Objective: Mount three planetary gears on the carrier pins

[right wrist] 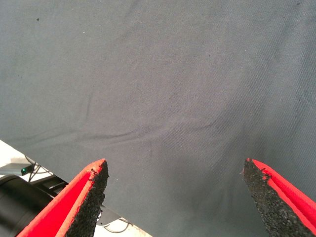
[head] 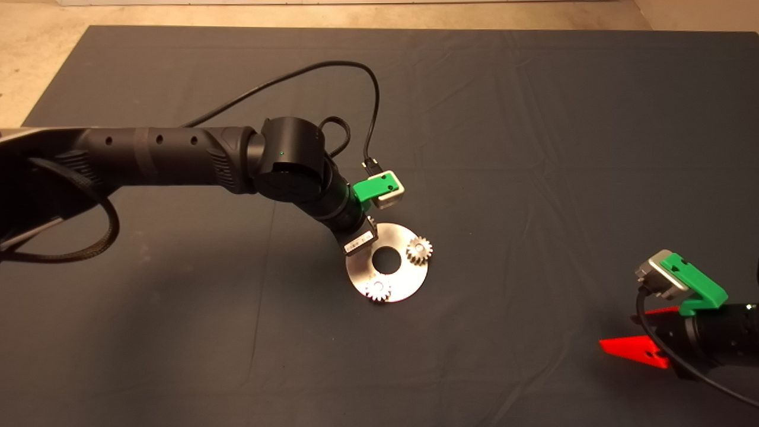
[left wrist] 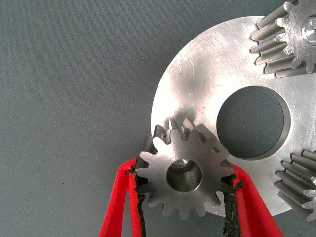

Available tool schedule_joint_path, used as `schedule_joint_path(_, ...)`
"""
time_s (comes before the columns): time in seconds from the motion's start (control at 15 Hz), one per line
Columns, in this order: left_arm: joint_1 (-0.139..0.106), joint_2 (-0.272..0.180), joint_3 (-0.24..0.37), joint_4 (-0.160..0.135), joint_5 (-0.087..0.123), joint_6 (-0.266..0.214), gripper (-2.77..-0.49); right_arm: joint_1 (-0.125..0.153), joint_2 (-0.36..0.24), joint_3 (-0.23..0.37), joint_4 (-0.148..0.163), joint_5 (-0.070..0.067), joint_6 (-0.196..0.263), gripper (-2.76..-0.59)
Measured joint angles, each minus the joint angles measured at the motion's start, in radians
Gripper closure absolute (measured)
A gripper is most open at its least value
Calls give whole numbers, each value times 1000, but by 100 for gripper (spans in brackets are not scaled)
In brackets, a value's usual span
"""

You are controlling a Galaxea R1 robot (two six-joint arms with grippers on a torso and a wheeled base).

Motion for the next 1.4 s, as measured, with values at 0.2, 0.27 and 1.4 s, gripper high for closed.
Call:
schedule_joint_path(0.2,0,0,0,0,-2,0,-63,0,0,0,0,0,0,-202)
schedule_joint_path(0.27,0,0,0,0,-1,0,-64,0,0,0,0,0,0,-202)
schedule_joint_path(1.4,0,6,-13,-8,-4,22,-84,0,0,0,0,0,0,-202)
